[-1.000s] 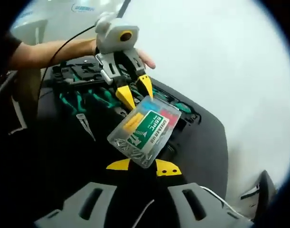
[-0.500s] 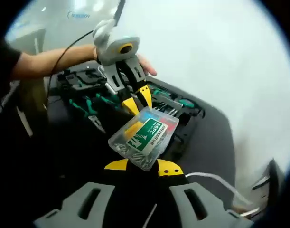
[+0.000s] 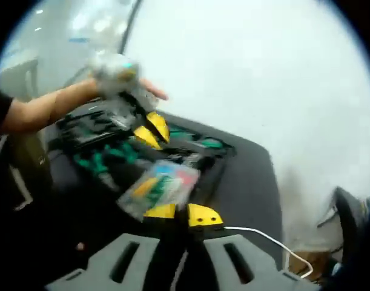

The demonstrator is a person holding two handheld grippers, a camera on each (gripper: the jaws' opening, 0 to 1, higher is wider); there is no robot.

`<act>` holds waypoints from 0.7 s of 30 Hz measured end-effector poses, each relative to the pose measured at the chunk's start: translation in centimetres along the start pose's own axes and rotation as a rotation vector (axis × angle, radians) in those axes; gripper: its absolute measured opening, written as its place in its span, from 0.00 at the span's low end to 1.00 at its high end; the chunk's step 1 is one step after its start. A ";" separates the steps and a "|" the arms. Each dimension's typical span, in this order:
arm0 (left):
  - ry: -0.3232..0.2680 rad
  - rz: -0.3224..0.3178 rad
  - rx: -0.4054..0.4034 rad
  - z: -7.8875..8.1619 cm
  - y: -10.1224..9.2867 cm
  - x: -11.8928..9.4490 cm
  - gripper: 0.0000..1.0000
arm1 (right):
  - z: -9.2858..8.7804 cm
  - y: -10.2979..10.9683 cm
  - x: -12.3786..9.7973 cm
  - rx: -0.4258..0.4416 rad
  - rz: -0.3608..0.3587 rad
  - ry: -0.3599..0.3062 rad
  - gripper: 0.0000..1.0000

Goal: Pick up the tools and put them into their designated positions in the toolbox.

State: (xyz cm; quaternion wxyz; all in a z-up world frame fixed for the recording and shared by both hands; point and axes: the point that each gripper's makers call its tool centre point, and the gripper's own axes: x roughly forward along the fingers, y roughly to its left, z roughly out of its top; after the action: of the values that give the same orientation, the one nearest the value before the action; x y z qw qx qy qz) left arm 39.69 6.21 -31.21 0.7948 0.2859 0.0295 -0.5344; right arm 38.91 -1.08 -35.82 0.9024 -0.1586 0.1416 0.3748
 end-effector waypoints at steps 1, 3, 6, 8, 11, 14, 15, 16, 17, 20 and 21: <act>0.004 0.026 0.058 0.4 -0.1 1.2 0.06 | 0.1 -0.4 0.6 0.061 -0.024 -0.035 0.00; 0.221 0.074 0.183 -2.3 0.5 3.0 0.04 | 0.3 0.1 1.6 0.070 -0.016 -0.055 0.00; 0.334 0.019 -0.008 -5.1 -0.3 4.4 0.01 | 0.7 1.3 2.9 0.062 0.018 -0.073 0.00; 0.287 0.007 -0.020 -5.2 0.2 4.8 0.00 | 0.3 1.3 4.1 -0.017 0.019 -0.056 0.00; 0.297 0.025 0.042 -5.8 0.2 4.9 0.00 | -1.7 1.5 5.0 -0.043 0.035 0.038 0.00; 0.357 -0.057 0.026 -6.9 -1.8 4.8 0.00 | -1.4 2.0 4.6 0.078 0.078 0.005 0.00; 0.383 -0.072 0.035 -7.8 -2.3 5.1 0.00 | -1.4 1.6 4.4 0.092 0.067 0.002 0.00; 0.245 0.024 0.096 -5.9 -1.2 6.2 0.00 | -1.5 1.6 4.2 0.072 0.059 0.006 0.00; 0.257 -0.064 0.159 -5.8 -2.6 6.4 0.00 | -1.6 1.6 4.0 0.017 0.059 0.029 0.00; 0.371 0.035 0.132 -6.2 -0.5 5.0 0.00 | -1.5 1.7 3.3 -0.141 0.059 0.075 0.00; 0.345 0.040 0.099 -5.4 -0.3 4.7 0.00 | -1.3 1.1 3.0 -0.158 0.026 0.074 0.00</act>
State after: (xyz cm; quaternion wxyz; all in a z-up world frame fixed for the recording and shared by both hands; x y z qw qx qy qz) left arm 42.81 4.84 -37.51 0.7735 0.4124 0.1334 -0.4625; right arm 39.98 1.00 -38.27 0.8762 -0.2413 0.1467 0.3905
